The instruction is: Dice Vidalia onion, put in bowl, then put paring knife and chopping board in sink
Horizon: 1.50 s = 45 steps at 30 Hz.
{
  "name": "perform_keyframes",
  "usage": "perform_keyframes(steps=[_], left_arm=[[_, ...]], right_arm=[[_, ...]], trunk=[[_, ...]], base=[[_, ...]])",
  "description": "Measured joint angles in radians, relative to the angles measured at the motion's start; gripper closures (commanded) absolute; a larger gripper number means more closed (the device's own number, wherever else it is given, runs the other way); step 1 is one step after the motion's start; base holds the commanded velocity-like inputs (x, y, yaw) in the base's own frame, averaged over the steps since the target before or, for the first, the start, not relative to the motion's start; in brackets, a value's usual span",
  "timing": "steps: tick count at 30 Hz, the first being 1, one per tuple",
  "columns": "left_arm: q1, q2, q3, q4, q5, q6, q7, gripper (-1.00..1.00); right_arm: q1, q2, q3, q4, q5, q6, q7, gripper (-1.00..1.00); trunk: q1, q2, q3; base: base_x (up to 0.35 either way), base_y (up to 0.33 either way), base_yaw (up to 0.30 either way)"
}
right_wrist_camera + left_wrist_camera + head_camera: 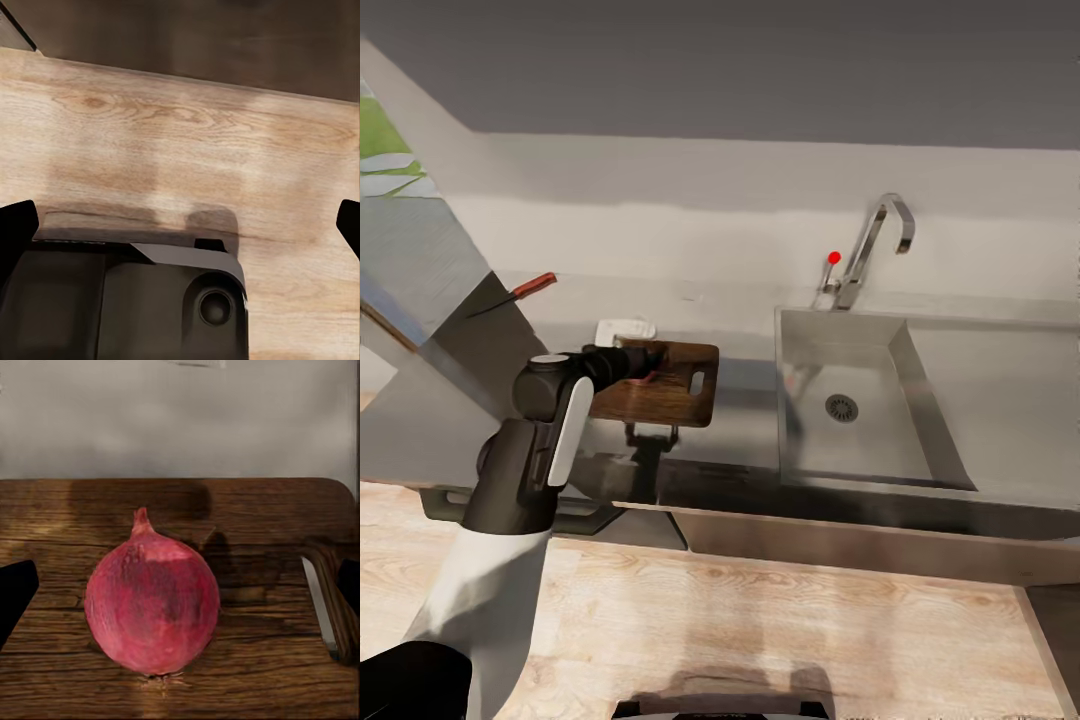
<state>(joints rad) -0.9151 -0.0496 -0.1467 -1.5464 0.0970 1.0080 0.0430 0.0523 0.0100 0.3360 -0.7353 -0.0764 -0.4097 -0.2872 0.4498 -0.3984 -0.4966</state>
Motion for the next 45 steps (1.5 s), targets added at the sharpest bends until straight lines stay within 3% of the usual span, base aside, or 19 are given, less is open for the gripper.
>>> perform_keyframes(steps=[31,36,41,43,45], left_arm=[[0.074,0.001,-0.002,0.009,0.001,-0.006,0.0,-1.0],[0.213,0.002,-0.003,0.013,0.0,-0.05,-0.005,-1.0],[0.427,0.006,-0.002,0.017,-0.002,-0.266,-0.008,-1.0],[0.537,0.022,-0.002,0.016,-0.004,-0.367,-0.009,-1.0],[0.587,0.039,-0.002,0.016,-0.004,-0.417,-0.01,-1.0]], right_arm=[[0.0,0.0,0.0,0.0,0.0,-0.001,0.0,-1.0],[0.001,0.0,0.0,0.0,0.0,-0.002,0.0,-1.0],[0.0,0.0,0.0,0.0,0.0,-0.003,0.0,-1.0],[0.0,0.0,-0.001,0.0,0.0,-0.003,0.0,-1.0],[0.0,0.0,-0.001,0.0,0.0,-0.003,0.0,-1.0]], trunk=[[0.0,0.0,0.0],[0.0,0.0,0.0],[0.0,0.0,0.0],[0.0,0.0,0.0],[0.0,0.0,0.0]], base=[[-0.291,0.0,0.0],[-0.013,0.0,0.0],[-0.001,0.0,0.0],[0.0,0.0,0.0],[0.0,0.0,0.0]])
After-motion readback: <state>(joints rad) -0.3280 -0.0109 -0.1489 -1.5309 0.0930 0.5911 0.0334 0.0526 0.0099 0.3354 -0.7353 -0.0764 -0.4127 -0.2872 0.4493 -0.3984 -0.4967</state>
